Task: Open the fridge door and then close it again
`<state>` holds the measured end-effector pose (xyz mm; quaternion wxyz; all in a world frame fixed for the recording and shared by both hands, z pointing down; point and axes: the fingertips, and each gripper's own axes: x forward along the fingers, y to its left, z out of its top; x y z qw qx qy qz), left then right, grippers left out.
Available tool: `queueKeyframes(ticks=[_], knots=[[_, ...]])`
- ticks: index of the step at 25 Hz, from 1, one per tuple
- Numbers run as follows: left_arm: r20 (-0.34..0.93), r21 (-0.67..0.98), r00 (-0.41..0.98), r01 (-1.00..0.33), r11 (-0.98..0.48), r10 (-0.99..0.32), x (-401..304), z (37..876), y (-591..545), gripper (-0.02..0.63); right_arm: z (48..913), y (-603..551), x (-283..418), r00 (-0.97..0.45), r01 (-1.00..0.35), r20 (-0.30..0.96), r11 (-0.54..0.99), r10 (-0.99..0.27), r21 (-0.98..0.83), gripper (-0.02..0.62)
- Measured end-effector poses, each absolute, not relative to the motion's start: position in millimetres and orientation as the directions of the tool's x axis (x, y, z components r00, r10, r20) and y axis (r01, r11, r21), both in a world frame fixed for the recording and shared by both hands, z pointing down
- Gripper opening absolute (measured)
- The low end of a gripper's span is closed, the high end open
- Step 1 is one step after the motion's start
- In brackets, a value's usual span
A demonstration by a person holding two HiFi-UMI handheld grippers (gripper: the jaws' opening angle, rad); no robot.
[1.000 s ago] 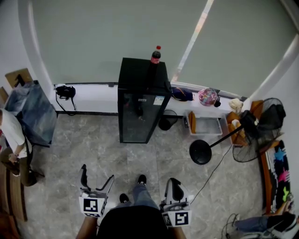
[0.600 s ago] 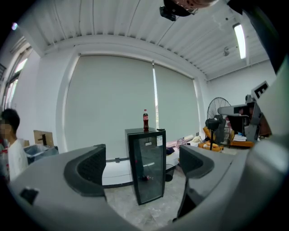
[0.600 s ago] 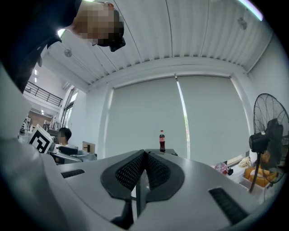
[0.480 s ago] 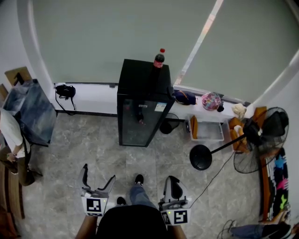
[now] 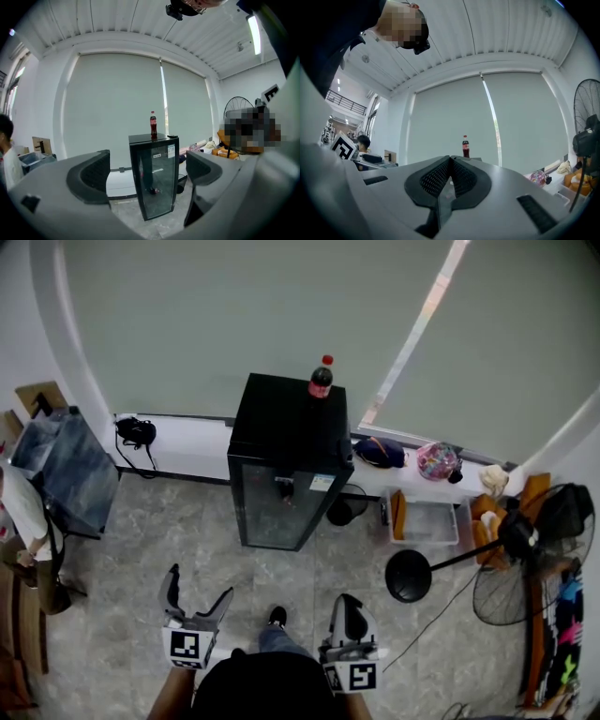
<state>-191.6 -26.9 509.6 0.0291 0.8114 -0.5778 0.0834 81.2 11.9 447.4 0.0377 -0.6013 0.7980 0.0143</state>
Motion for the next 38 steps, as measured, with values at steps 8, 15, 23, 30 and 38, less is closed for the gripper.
queueKeyframes(ticks=[8,15,23,30,38], knots=[[0.195,-0.072,0.292,-0.948,-0.311,-0.936,-157.2,515.6,-83.1,0.491,441.3,-48.9,109.9,-0.318,-0.945,-0.089,0.323,-0.944,-0.046,0.008],[0.201,-0.063,0.256,-0.96,-0.273,-0.946,-143.6,515.7,-120.5,0.491,440.2,-86.5,117.3,-0.374,-0.924,-0.103,0.38,-0.922,-0.043,0.009],[0.221,-0.046,0.226,-0.969,-0.242,-0.949,-146.3,522.3,-154.4,0.491,443.0,-112.1,115.4,-0.412,-0.907,-0.074,0.416,-0.908,-0.058,0.009],[0.264,-0.038,0.252,-0.962,-0.271,-0.931,-158.7,548.0,-176.5,0.491,443.4,-121.7,113.9,-0.374,-0.926,-0.053,0.376,-0.926,-0.029,0.008],[0.32,-0.05,0.309,-0.939,-0.342,-0.896,-171.2,586.8,-208.4,0.489,445.9,-128.7,103.3,-0.313,-0.949,-0.037,0.314,-0.949,-0.026,0.008]])
